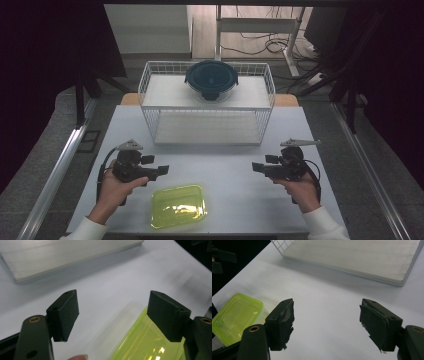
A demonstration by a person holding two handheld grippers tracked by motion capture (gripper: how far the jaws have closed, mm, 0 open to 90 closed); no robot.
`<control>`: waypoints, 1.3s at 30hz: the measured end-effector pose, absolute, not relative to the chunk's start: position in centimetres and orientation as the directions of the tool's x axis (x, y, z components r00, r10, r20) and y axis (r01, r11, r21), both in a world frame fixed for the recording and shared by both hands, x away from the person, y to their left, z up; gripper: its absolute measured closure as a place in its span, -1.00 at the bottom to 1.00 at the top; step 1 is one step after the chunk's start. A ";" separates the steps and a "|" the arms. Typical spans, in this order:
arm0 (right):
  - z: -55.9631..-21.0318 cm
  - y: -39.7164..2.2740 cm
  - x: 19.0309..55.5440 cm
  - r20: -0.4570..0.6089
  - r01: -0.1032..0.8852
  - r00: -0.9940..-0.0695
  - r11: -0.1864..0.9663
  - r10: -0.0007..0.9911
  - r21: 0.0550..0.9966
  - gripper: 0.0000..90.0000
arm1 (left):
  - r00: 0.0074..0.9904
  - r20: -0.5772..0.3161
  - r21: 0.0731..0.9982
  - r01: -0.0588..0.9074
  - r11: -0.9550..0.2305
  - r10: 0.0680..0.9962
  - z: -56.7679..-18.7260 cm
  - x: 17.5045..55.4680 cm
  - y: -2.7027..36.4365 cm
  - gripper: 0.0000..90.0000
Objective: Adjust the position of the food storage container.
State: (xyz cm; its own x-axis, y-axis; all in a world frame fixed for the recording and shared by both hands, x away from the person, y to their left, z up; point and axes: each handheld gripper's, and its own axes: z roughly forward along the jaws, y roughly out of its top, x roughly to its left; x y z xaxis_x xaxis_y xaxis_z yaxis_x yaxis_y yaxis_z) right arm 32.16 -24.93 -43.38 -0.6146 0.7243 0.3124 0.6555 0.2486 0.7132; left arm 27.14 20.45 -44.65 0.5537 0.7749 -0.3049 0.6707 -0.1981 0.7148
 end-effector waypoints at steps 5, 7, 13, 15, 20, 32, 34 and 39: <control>-43.6 -24.7 32.2 0.313 0.662 -0.613 0.256 0.725 0.704 -0.39 | 0.528 -0.294 0.695 0.690 -0.201 0.797 -45.1 26.3 21.0 -0.31; -43.6 -24.6 32.1 0.320 0.665 -0.615 0.257 0.721 0.701 -0.40 | 0.519 -0.274 0.685 0.696 -0.214 0.810 -45.3 26.0 21.3 -0.18; -43.7 -24.5 32.1 0.321 0.667 -0.616 0.259 0.719 0.699 -0.40 | 0.509 -0.251 0.652 0.717 -0.245 0.824 -45.6 24.7 22.1 0.38; -43.9 -24.5 32.2 0.325 0.671 -0.612 0.255 0.721 0.696 -0.40 | 0.505 -0.263 0.635 0.732 -0.247 0.822 -45.8 24.2 22.2 0.57; -44.2 -24.0 32.1 0.329 0.678 -0.616 0.269 0.716 0.684 -0.40 | 0.511 -0.236 0.598 0.747 -0.291 0.827 -46.5 22.6 21.9 0.87; -44.5 -23.8 32.1 0.329 0.682 -0.616 0.275 0.716 0.678 -0.41 | 0.514 -0.238 0.480 0.800 -0.360 0.824 -49.2 19.6 21.2 1.00; -44.5 -23.8 32.1 0.330 0.682 -0.616 0.274 0.716 0.678 -0.41 | 0.516 -0.241 0.466 0.804 -0.369 0.822 -49.6 19.3 21.0 1.00; -44.5 -23.7 32.0 0.330 0.683 -0.616 0.277 0.715 0.676 -0.41 | 0.522 -0.261 0.447 0.811 -0.378 0.812 -50.1 18.8 20.5 1.00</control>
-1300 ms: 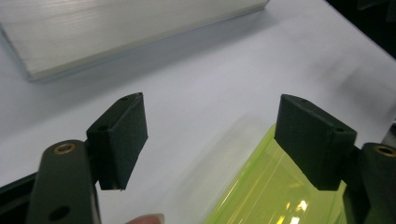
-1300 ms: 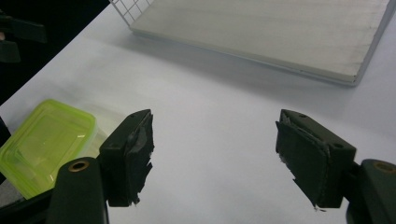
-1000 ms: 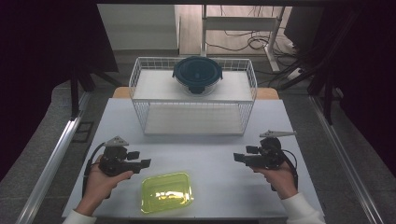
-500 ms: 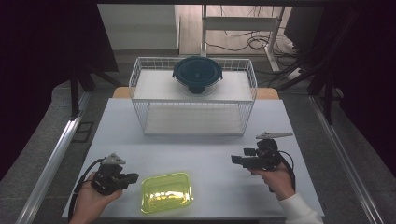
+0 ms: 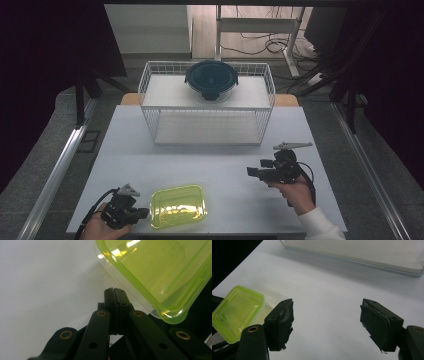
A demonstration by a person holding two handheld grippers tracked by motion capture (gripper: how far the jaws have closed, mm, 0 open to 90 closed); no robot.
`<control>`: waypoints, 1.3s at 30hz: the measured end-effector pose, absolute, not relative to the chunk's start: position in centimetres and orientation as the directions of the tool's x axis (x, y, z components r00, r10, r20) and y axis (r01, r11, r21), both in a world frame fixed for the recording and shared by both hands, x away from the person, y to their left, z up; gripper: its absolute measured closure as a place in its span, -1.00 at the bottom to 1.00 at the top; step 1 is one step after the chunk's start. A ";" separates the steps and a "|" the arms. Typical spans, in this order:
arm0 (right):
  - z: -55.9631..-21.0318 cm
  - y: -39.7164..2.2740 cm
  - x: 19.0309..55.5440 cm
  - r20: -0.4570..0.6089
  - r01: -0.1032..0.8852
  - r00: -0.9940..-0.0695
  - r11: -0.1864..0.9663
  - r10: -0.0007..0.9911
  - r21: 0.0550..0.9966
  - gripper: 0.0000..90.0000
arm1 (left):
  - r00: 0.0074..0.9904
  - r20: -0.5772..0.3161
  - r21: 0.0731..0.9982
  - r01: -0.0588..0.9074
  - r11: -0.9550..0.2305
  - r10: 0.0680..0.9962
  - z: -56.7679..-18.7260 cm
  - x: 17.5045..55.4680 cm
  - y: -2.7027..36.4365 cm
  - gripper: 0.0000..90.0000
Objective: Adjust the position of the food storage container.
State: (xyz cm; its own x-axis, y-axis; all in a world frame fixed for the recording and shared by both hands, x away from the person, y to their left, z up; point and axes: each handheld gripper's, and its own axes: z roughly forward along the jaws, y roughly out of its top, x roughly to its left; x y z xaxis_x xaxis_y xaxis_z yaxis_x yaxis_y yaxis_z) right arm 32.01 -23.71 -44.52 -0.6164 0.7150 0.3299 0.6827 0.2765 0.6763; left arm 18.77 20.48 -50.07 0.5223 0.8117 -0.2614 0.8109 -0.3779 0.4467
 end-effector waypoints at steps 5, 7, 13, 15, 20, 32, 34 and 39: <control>-44.6 -23.6 32.1 0.330 0.683 -0.616 0.276 0.715 0.676 -0.41 | 0.520 -0.264 0.449 0.812 -0.374 0.812 -50.1 18.9 19.8 1.00; -44.6 -23.6 32.1 0.331 0.684 -0.616 0.276 0.715 0.675 -0.41 | 0.527 -0.263 0.446 0.809 -0.383 0.808 -50.1 19.1 19.6 1.00; -44.4 -23.6 32.0 0.342 0.686 -0.613 0.265 0.712 0.678 -0.41 | 0.536 -0.270 0.446 0.806 -0.389 0.800 -50.1 20.1 18.8 1.00; -44.4 -23.6 32.0 0.342 0.686 -0.614 0.265 0.712 0.678 -0.41 | 0.549 -0.267 0.446 0.799 -0.404 0.792 -50.0 20.6 18.4 1.00; -44.3 -23.7 32.0 0.342 0.686 -0.612 0.264 0.713 0.678 -0.41 | 0.565 -0.258 0.443 0.790 -0.423 0.784 -50.1 21.8 17.2 1.00; -44.2 -24.0 32.0 0.351 0.688 -0.608 0.252 0.713 0.680 -0.41 | 0.608 -0.256 0.427 0.769 -0.476 0.752 -50.3 24.3 14.3 1.00; -44.2 -24.0 32.0 0.351 0.688 -0.607 0.250 0.713 0.681 -0.41 | 0.615 -0.257 0.428 0.764 -0.483 0.745 -50.3 24.5 13.8 1.00; -44.2 -24.1 32.0 0.353 0.688 -0.605 0.246 0.714 0.683 -0.41 | 0.630 -0.254 0.434 0.752 -0.496 0.734 -50.4 25.1 12.6 1.00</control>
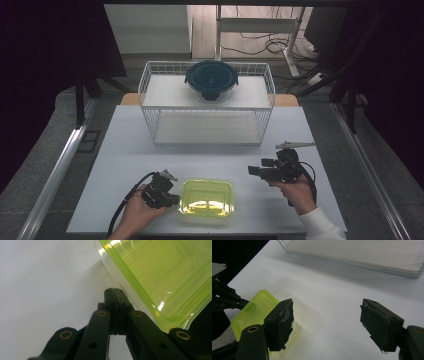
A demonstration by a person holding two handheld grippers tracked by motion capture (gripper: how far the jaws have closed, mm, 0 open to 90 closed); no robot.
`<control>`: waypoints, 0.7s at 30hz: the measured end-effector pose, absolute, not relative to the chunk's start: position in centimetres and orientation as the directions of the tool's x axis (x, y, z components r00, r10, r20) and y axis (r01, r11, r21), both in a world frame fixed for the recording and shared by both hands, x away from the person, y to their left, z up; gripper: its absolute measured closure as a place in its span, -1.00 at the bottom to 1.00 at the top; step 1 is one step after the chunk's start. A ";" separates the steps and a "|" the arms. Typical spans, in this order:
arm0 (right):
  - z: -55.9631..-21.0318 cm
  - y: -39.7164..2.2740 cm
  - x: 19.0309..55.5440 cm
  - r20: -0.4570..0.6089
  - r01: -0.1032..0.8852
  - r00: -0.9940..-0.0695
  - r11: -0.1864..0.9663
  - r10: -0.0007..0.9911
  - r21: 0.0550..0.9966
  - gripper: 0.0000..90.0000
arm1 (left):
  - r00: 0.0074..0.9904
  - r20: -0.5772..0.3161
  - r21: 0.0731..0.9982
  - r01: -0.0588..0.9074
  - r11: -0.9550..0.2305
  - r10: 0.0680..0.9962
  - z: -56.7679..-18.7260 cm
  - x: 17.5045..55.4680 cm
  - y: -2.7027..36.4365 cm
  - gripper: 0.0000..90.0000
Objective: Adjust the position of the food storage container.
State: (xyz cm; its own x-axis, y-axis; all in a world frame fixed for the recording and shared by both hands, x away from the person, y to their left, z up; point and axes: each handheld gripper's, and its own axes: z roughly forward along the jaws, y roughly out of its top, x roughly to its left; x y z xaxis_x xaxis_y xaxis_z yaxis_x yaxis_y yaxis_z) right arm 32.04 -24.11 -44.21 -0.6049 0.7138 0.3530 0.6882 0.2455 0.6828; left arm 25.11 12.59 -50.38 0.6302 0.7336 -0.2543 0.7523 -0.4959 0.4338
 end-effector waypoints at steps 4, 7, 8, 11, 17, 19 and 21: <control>-44.2 -24.2 32.0 0.355 0.689 -0.603 0.241 0.715 0.684 -0.41 | 0.645 -0.252 0.435 0.741 -0.511 0.722 -50.3 25.2 11.8 1.00; -44.2 -24.3 32.1 0.354 0.690 -0.600 0.241 0.717 0.683 -0.41 | 0.653 -0.254 0.432 0.736 -0.521 0.713 -50.3 25.3 11.3 1.00; -44.3 -24.4 32.1 0.354 0.691 -0.600 0.240 0.718 0.682 -0.41 | 0.659 -0.253 0.430 0.732 -0.528 0.708 -50.3 25.3 11.1 1.00; -44.3 -24.4 32.1 0.356 0.692 -0.597 0.238 0.719 0.681 -0.41 | 0.664 -0.256 0.432 0.729 -0.531 0.703 -50.3 25.3 10.7 1.00; -44.3 -24.5 32.2 0.357 0.693 -0.595 0.234 0.720 0.682 -0.41 | 0.662 -0.265 0.434 0.731 -0.526 0.702 -50.3 25.3 10.9 1.00; -44.3 -24.6 32.1 0.357 0.693 -0.595 0.235 0.720 0.682 -0.41 | 0.655 -0.264 0.438 0.735 -0.517 0.708 -50.3 25.4 11.3 1.00; -44.3 -24.7 32.2 0.357 0.693 -0.595 0.233 0.721 0.682 -0.41 | 0.647 -0.264 0.443 0.740 -0.505 0.715 -50.3 25.5 11.9 1.00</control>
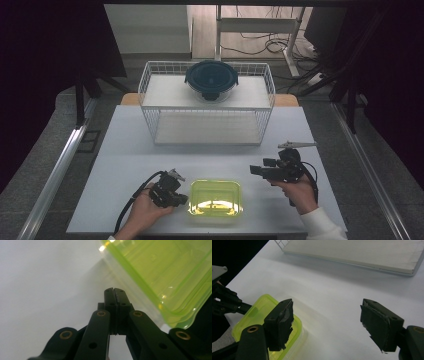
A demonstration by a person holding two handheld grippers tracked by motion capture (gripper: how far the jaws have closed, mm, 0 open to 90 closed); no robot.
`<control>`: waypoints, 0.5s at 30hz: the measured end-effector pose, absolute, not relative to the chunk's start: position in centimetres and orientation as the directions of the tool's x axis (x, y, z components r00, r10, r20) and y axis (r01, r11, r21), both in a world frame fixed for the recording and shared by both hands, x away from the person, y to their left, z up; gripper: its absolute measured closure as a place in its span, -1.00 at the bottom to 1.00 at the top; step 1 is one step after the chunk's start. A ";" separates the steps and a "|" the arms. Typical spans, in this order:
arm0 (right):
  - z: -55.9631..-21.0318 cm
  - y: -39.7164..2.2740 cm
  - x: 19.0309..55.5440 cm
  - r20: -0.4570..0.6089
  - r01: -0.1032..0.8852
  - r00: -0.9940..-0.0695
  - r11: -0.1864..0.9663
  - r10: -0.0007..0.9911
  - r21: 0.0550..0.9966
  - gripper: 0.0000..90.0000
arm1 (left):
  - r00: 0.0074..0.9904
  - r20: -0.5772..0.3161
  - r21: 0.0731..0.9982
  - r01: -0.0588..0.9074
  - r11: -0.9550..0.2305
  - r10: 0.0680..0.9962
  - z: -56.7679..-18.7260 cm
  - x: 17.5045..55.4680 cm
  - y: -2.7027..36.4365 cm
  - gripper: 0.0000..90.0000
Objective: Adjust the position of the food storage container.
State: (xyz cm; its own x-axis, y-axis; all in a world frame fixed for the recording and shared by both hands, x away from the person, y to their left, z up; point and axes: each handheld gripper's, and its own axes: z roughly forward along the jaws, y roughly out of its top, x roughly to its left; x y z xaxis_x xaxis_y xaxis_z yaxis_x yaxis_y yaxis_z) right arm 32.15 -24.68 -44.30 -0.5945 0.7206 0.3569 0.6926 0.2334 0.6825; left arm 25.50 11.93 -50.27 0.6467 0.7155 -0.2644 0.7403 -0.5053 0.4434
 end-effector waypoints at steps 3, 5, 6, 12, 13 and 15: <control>-44.3 -24.9 32.1 0.359 0.695 -0.590 0.228 0.723 0.682 -0.41 | 0.623 -0.275 0.454 0.755 -0.473 0.732 -50.1 25.4 13.1 1.00; -44.3 -25.1 32.0 0.358 0.695 -0.587 0.225 0.726 0.683 -0.41 | 0.610 -0.278 0.466 0.761 -0.451 0.742 -49.8 25.3 13.9 1.00; -44.3 -25.1 31.9 0.358 0.695 -0.586 0.224 0.727 0.683 -0.41 | 0.603 -0.279 0.479 0.762 -0.436 0.747 -49.7 25.2 14.3 1.00; -44.6 -25.5 31.2 0.365 0.701 -0.577 0.213 0.731 0.681 -0.41 | 0.580 -0.290 0.526 0.761 -0.379 0.762 -49.1 24.7 15.4 0.95; -44.8 -25.6 31.0 0.367 0.703 -0.575 0.212 0.731 0.679 -0.41 | 0.580 -0.291 0.535 0.758 -0.373 0.761 -49.0 24.7 15.6 0.92; -45.1 -25.6 30.7 0.379 0.710 -0.570 0.204 0.729 0.674 -0.41 | 0.576 -0.304 0.550 0.756 -0.354 0.759 -49.0 24.6 15.8 0.77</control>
